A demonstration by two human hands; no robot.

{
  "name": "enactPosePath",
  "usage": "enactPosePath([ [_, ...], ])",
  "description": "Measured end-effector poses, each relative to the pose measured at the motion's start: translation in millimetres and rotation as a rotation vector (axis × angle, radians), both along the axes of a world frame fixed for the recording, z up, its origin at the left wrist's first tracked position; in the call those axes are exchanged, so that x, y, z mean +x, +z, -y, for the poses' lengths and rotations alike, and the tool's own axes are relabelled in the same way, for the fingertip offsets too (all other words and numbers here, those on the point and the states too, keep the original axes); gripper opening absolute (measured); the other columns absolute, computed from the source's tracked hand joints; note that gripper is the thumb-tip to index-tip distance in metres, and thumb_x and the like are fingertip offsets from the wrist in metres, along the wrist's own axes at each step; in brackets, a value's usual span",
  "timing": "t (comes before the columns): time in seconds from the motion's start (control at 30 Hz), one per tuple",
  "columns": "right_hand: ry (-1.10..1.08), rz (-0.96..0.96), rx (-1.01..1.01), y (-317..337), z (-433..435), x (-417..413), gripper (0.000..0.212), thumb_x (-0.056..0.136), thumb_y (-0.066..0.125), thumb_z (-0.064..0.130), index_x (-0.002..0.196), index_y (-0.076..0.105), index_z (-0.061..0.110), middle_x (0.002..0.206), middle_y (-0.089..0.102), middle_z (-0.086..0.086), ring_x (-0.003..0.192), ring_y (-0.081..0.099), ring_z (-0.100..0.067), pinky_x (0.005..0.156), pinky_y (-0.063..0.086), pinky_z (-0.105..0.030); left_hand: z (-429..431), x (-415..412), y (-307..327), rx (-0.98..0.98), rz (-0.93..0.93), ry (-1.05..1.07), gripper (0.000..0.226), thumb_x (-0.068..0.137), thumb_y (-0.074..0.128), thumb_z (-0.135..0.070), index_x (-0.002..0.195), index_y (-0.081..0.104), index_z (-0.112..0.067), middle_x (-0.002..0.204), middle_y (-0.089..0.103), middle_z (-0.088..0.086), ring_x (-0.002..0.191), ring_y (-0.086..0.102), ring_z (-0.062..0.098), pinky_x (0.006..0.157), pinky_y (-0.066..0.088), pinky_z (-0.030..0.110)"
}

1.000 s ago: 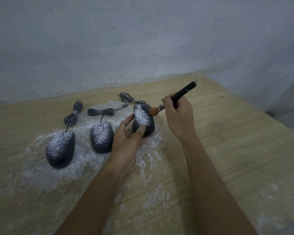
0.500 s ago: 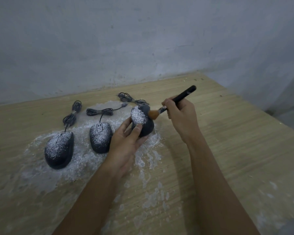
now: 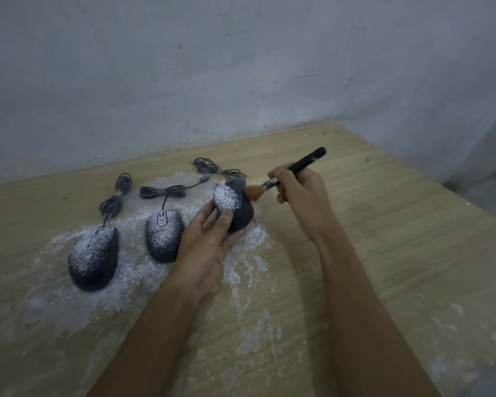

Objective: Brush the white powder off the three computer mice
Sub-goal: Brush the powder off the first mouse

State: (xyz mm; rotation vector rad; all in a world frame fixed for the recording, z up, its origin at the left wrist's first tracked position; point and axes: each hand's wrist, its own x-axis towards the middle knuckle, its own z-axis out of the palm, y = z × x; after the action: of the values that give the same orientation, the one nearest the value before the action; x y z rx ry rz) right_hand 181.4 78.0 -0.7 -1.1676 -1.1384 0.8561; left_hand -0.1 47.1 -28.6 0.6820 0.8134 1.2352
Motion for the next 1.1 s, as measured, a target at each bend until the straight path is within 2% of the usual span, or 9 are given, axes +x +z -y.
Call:
enactPosePath([
  [0.13,-0.078,0.093,-0.001,-2.6,-1.1,-3.3,0.016,0.100,0.063,0.027,0.091,0.072,0.020,0.070,0.064,0.000,0.058,0.051,-0.011,0.055,0.042,-0.026,-0.2,0.3,0.1,-0.003,-0.001,0.008,0.041,0.097,0.060,-0.005,0.136,0.054,-0.014,0.126,0.070,0.010,0.109,0.072,0.023,0.082,0.060,0.028],
  [0.27,0.023,0.082,-0.045,-3.8,1.4,-2.1,0.018,0.091,0.061,0.025,0.081,0.072,0.014,0.060,0.053,0.000,0.061,0.047,-0.021,0.056,0.038,-0.033,-0.4,0.8,-0.6,-0.003,0.001,0.022,0.042,0.097,0.059,-0.004,0.137,0.053,-0.014,0.127,0.070,0.011,0.109,0.072,0.023,0.082,0.061,0.028],
  [0.53,-0.091,0.134,0.085,2.7,-15.4,-11.7,0.011,0.103,0.060,0.026,0.103,0.071,0.023,0.079,0.069,0.012,0.064,0.059,0.008,0.065,0.047,-0.015,1.7,1.7,-2.5,0.054,-0.086,0.017,0.048,0.094,0.062,-0.001,0.135,0.054,-0.024,0.120,0.074,0.007,0.111,0.071,0.023,0.089,0.060,0.034],
  [0.67,-0.148,0.290,0.028,-2.8,-23.0,-17.5,0.014,0.103,0.057,0.030,0.102,0.068,0.022,0.083,0.069,0.002,0.069,0.060,-0.005,0.059,0.043,-0.018,1.6,3.8,-3.2,0.069,-0.134,0.034,0.050,0.095,0.063,-0.001,0.136,0.054,-0.026,0.122,0.073,0.005,0.111,0.071,0.021,0.091,0.059,0.036],
  [0.73,-0.198,0.236,0.022,-4.1,-23.1,-15.1,0.012,0.103,0.058,0.030,0.098,0.068,0.026,0.085,0.071,0.001,0.070,0.063,-0.010,0.061,0.045,-0.022,1.0,4.5,-4.0,0.063,-0.136,0.045,0.051,0.094,0.063,-0.002,0.138,0.053,-0.025,0.123,0.072,0.005,0.110,0.071,0.020,0.089,0.059,0.034],
  [0.83,-0.158,0.135,0.026,-0.4,-22.0,-13.2,0.014,0.100,0.061,0.032,0.090,0.070,0.030,0.077,0.071,0.007,0.063,0.060,-0.003,0.063,0.046,-0.026,0.2,4.9,-4.9,0.058,-0.137,0.042,0.051,0.094,0.064,-0.002,0.138,0.053,-0.025,0.124,0.072,0.006,0.112,0.071,0.021,0.088,0.059,0.034],
  [0.9,-0.197,0.222,0.015,-0.1,-22.0,-13.0,0.013,0.100,0.059,0.033,0.090,0.068,0.032,0.079,0.071,0.004,0.064,0.061,-0.003,0.064,0.046,-0.025,-0.2,5.1,-4.7,0.054,-0.132,0.041,0.051,0.094,0.064,-0.002,0.138,0.053,-0.025,0.126,0.070,0.007,0.113,0.070,0.023,0.088,0.060,0.034],
  [1.03,-0.201,0.120,0.015,2.1,-21.2,-10.1,0.013,0.101,0.061,0.032,0.094,0.070,0.026,0.070,0.070,0.012,0.057,0.058,0.004,0.057,0.044,-0.014,-0.6,4.7,-5.0,0.051,-0.110,0.044,0.051,0.094,0.063,0.000,0.139,0.052,-0.023,0.125,0.071,0.007,0.112,0.070,0.022,0.087,0.060,0.034],
  [1.1,-0.169,0.223,0.018,2.5,-20.1,-10.5,0.013,0.100,0.062,0.030,0.095,0.071,0.023,0.068,0.068,0.012,0.057,0.058,0.005,0.055,0.041,-0.011,-0.3,4.3,-4.9,0.053,-0.106,0.045,0.051,0.094,0.063,0.000,0.139,0.052,-0.023,0.125,0.071,0.007,0.112,0.070,0.022,0.088,0.060,0.035],
])
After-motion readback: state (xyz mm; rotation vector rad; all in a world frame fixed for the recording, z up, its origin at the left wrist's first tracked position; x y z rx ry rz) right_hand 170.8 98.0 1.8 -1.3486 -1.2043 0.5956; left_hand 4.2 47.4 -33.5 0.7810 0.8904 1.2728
